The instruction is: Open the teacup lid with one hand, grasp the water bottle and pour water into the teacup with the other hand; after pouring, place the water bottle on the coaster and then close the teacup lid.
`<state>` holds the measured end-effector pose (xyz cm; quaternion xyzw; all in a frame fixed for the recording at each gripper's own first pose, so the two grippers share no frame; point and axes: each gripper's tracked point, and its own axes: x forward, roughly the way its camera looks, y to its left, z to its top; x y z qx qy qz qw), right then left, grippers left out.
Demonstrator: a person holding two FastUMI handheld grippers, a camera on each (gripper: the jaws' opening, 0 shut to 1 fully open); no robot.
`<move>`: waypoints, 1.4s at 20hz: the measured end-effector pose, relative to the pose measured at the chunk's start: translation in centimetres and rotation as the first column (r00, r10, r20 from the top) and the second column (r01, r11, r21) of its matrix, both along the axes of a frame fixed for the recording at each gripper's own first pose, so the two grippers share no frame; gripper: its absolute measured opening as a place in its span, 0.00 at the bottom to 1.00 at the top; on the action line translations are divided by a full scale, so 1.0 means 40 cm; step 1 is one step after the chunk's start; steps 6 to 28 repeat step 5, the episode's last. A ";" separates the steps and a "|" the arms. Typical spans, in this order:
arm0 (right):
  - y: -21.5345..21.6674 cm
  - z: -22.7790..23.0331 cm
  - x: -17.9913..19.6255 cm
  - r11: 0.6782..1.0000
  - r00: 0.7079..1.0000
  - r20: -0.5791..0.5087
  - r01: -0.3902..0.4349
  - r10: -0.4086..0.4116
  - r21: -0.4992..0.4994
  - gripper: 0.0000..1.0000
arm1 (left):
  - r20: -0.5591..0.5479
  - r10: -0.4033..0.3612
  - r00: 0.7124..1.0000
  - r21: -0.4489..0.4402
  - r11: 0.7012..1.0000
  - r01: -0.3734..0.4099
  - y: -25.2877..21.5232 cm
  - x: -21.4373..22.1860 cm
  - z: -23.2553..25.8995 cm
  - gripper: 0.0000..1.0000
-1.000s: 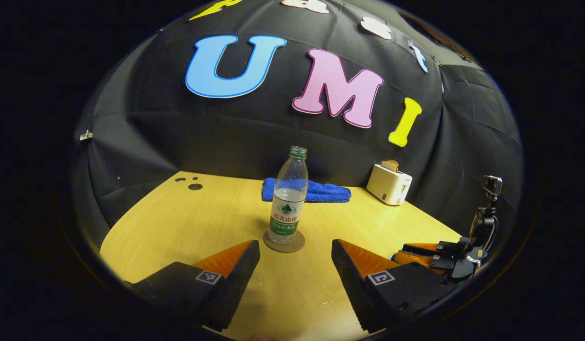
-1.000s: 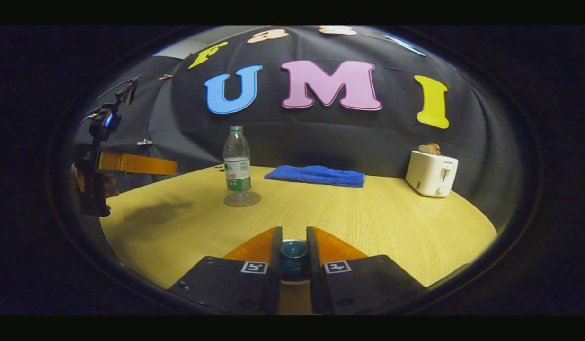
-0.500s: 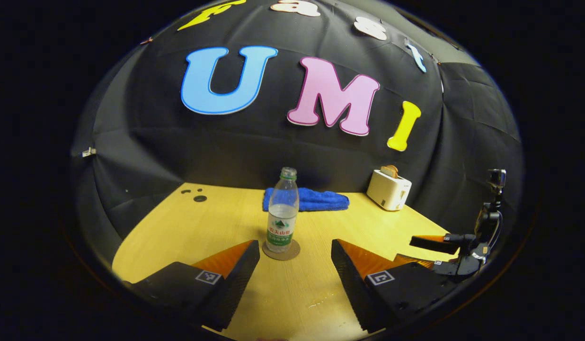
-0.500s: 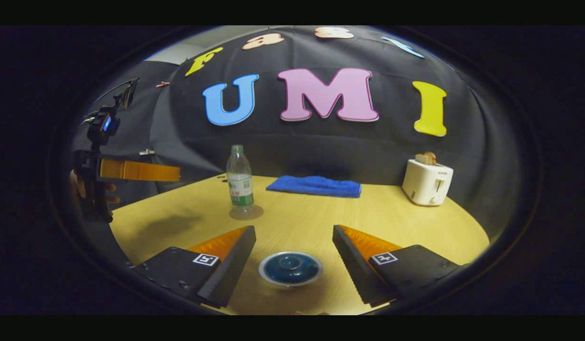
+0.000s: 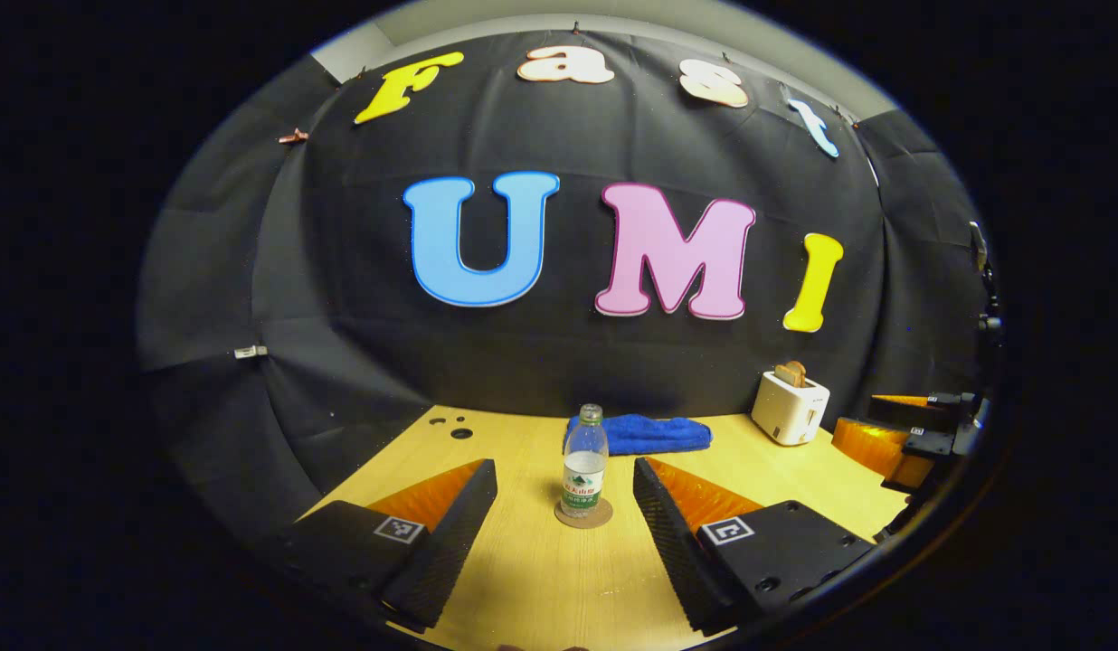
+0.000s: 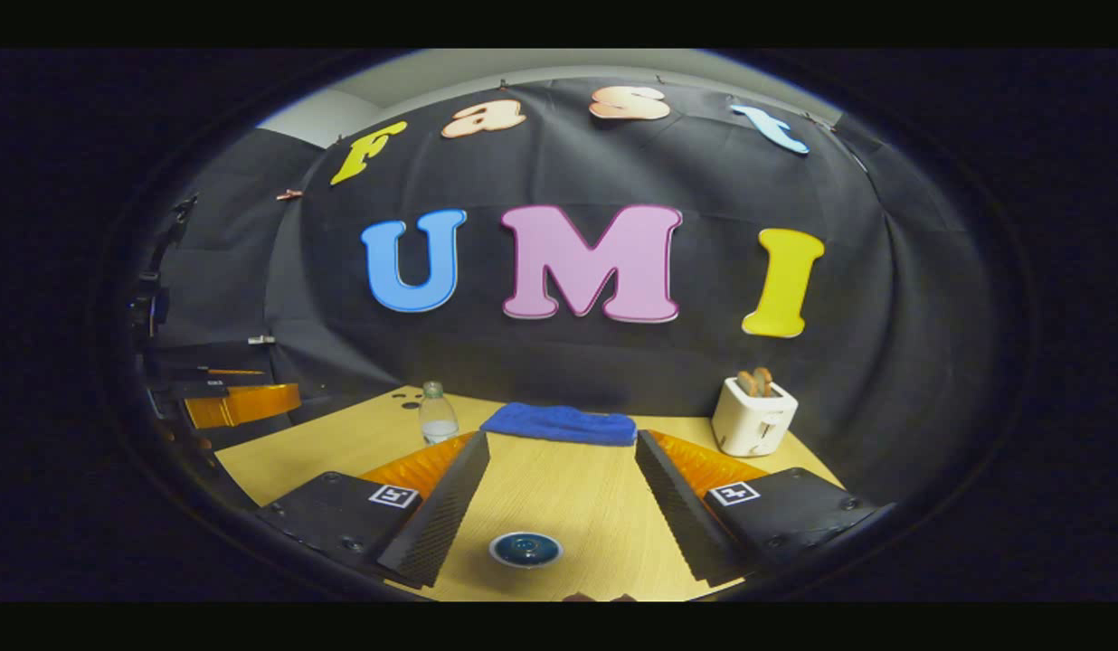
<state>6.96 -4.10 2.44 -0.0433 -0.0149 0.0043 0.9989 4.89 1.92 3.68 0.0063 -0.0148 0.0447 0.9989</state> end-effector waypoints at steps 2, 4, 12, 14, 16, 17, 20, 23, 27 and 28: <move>0.006 0.059 -0.036 1.000 0.999 0.028 0.020 -0.020 -0.001 1.00 | 0.031 0.016 0.999 0.014 1.000 -0.017 0.004 -0.048 0.043 0.95; 0.018 0.102 -0.076 0.999 0.999 0.036 0.031 -0.031 0.007 1.00 | 0.049 0.023 0.999 0.006 1.000 -0.023 0.000 -0.103 0.068 0.95; 0.030 0.120 -0.103 0.999 0.999 0.039 0.031 -0.031 0.013 1.00 | 0.053 0.020 0.998 -0.007 1.000 -0.020 -0.006 -0.126 0.074 0.95; 0.030 0.120 -0.103 0.999 0.999 0.039 0.031 -0.031 0.013 1.00 | 0.053 0.020 0.998 -0.007 1.000 -0.020 -0.006 -0.126 0.074 0.95; 0.030 0.120 -0.103 0.999 0.999 0.039 0.031 -0.031 0.013 1.00 | 0.053 0.020 0.998 -0.007 1.000 -0.020 -0.006 -0.126 0.074 0.95; 0.030 0.120 -0.103 0.999 0.999 0.039 0.031 -0.031 0.013 1.00 | 0.053 0.020 0.998 -0.007 1.000 -0.020 -0.006 -0.126 0.074 0.95; 0.030 0.120 -0.103 0.999 0.999 0.039 0.031 -0.031 0.013 1.00 | 0.053 0.020 0.998 -0.007 1.000 -0.020 -0.006 -0.126 0.074 0.95; 0.030 0.120 -0.103 0.999 0.999 0.039 0.031 -0.031 0.013 1.00 | 0.053 0.020 0.998 -0.007 1.000 -0.020 -0.006 -0.126 0.074 0.95; 0.030 0.120 -0.103 0.999 0.999 0.039 0.031 -0.031 0.013 1.00 | 0.053 0.020 0.998 -0.007 1.000 -0.020 -0.006 -0.126 0.074 0.95; 0.030 0.120 -0.103 0.999 0.999 0.039 0.031 -0.031 0.013 1.00 | 0.053 0.020 0.998 -0.007 1.000 -0.020 -0.006 -0.126 0.074 0.95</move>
